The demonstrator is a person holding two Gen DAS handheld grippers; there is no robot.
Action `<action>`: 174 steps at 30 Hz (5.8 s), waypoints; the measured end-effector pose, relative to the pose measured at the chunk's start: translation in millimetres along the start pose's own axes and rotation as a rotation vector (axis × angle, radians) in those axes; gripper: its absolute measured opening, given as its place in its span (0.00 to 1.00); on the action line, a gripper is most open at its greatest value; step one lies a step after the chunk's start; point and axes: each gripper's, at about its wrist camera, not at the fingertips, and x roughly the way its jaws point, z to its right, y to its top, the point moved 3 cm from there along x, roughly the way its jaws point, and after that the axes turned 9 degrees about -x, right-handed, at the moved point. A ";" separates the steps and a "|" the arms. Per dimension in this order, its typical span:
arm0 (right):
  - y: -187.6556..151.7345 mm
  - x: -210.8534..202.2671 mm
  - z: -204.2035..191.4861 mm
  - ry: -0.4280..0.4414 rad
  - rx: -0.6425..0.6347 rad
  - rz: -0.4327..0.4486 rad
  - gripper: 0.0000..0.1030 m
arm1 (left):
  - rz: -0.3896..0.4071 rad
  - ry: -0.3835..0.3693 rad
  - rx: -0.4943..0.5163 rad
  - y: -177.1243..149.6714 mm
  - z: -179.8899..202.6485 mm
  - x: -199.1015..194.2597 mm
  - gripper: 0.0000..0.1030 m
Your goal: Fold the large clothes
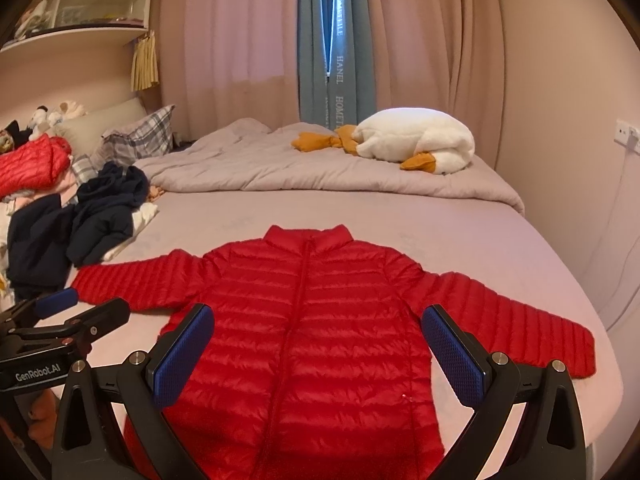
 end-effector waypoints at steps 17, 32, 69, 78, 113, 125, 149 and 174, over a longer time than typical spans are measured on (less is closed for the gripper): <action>-0.6 2.2 7.9 -0.004 0.040 -0.005 1.00 | -0.004 0.015 -0.042 0.1 -14.3 1.7 0.99; -18.6 13.8 79.8 -0.098 0.291 -0.032 0.92 | -0.059 0.111 -0.210 -10.6 -78.1 27.4 0.99; -247.3 47.2 330.6 -0.331 1.348 -0.068 0.28 | -0.374 0.031 0.007 -73.0 8.3 128.0 0.90; -256.9 55.2 342.0 -0.332 1.342 -0.029 0.06 | -0.347 0.051 -0.005 -62.4 3.8 123.9 0.90; 73.9 -14.9 166.7 -0.015 0.329 0.281 0.04 | 0.028 0.069 -0.174 17.3 -73.8 15.1 0.90; 80.9 28.4 78.3 0.169 0.128 0.172 0.04 | 0.014 0.093 -0.222 12.4 -96.4 17.4 0.90; 22.4 97.6 -39.3 0.446 -0.027 -0.128 0.04 | -0.015 0.143 -0.260 2.1 -120.0 26.9 0.90; -59.5 167.3 -96.4 0.496 -0.058 -0.466 0.04 | -0.053 0.190 -0.334 -17.1 -150.5 30.1 0.90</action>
